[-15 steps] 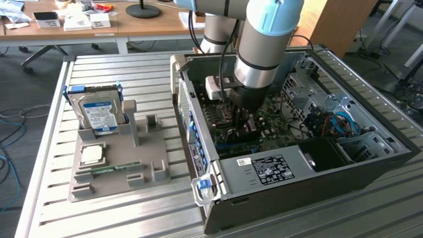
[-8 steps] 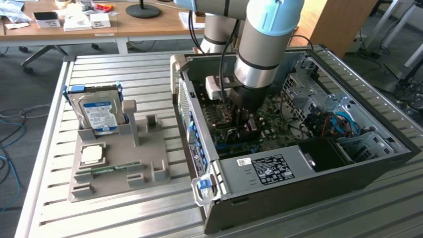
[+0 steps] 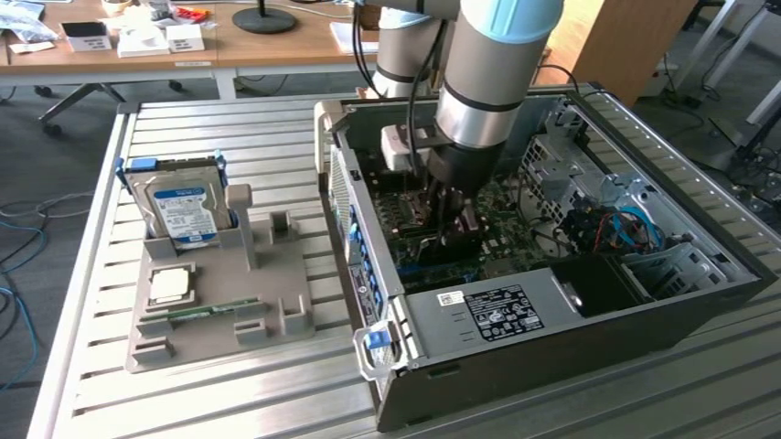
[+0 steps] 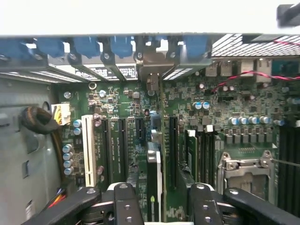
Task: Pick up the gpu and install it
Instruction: 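Insert the gpu into the slot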
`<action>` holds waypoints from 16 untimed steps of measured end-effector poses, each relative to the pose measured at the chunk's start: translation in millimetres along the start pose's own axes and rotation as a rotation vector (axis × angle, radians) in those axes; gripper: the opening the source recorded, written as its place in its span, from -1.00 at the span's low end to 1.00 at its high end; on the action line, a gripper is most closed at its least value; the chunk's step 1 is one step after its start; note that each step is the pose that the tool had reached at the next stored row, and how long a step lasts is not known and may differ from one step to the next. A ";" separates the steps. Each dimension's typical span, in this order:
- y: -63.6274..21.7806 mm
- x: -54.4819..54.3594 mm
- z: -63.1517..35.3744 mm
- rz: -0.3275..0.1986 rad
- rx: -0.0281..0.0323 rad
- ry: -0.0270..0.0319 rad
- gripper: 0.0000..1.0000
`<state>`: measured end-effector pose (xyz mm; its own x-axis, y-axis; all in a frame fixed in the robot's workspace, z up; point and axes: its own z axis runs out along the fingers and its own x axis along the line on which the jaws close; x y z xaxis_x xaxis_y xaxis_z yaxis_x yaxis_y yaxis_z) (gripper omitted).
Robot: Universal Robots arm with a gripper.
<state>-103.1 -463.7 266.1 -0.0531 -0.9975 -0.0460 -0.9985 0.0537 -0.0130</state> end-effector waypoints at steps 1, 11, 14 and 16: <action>-0.1 -0.2 -3.3 0.000 0.0000 0.0000 -0.08; -0.5 -1.7 -36.1 0.000 0.0000 -0.0002 -0.08; -0.6 -2.0 -44.3 0.000 0.0000 -0.0001 -0.08; -0.7 -2.3 -49.6 0.000 0.0000 -0.0001 -0.08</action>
<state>-103.1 -463.7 315.7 -0.0530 -0.9975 -0.0461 -0.9985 0.0537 -0.0130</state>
